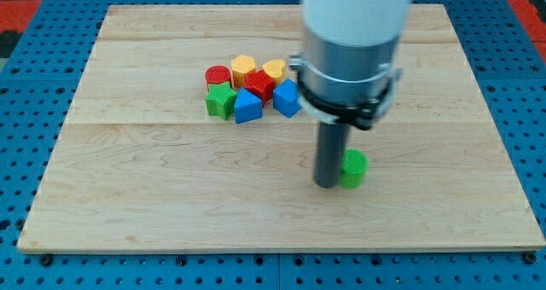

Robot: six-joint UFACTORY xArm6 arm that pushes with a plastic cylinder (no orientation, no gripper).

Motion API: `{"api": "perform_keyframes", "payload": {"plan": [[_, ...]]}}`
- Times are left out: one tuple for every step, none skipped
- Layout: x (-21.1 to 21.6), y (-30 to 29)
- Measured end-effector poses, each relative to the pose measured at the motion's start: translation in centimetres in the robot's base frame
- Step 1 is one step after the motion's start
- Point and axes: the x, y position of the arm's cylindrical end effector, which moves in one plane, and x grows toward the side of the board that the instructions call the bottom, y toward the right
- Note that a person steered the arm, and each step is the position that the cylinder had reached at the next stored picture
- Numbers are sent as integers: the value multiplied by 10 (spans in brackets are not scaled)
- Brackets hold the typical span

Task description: Move the green circle to the top right of the heart

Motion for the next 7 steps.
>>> {"api": "perform_keyframes", "payload": {"plan": [[-2, 20], [0, 51], [11, 88], [-25, 47], [-73, 0], [-78, 21], [-25, 79]]}}
